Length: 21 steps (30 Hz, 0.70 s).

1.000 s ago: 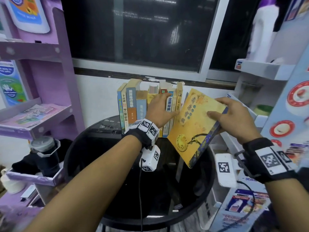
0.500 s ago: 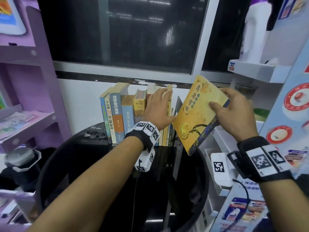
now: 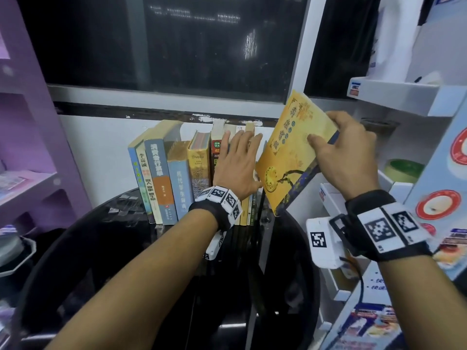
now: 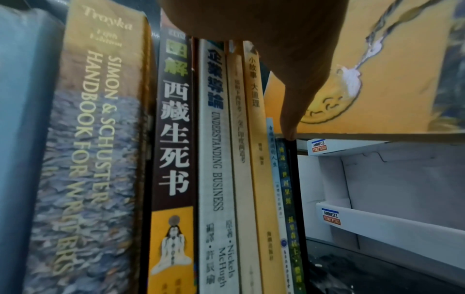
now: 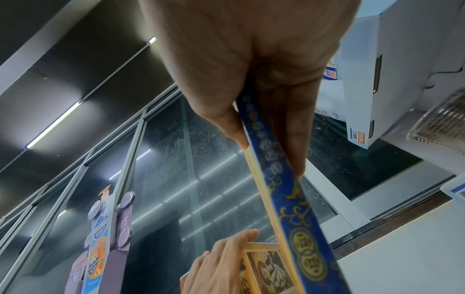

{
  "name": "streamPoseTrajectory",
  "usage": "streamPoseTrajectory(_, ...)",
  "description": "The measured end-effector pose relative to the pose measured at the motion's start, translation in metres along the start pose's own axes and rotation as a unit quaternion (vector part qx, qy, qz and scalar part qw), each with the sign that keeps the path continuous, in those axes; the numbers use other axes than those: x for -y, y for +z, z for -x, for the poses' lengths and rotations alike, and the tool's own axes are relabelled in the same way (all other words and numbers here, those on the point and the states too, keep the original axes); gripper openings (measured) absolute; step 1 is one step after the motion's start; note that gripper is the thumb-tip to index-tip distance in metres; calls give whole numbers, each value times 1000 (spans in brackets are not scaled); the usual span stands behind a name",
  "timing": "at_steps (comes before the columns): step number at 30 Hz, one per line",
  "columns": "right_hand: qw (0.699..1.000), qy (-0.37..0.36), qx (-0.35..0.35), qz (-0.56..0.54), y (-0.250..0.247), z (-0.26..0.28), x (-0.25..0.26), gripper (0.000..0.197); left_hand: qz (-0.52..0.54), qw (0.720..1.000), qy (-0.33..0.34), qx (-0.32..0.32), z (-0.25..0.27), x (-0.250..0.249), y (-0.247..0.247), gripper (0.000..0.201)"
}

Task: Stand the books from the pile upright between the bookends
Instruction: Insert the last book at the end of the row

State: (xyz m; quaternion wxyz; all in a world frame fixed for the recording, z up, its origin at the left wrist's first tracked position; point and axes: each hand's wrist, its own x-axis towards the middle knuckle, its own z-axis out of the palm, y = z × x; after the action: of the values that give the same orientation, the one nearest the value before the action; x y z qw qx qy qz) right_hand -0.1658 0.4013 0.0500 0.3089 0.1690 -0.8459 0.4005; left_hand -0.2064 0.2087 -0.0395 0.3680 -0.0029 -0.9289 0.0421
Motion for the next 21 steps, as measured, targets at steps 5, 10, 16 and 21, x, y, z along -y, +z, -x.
streamPoseTrajectory(5,1000,1,-9,-6,8,-4,-2,34,-12,1000,-1,-11,0,3,7,99)
streamPoseTrajectory(10,999,3,-43,-12,25,-7,3,31,-28,1000,3,8,2,9,2,104)
streamPoseTrajectory(16,998,33,-51,6,30,-9,0,31,-31,1000,-4,-1,5,11,1,101)
streamPoseTrajectory(21,998,18,-54,23,47,-14,8,31,-34,999,-5,-6,6,12,1,98)
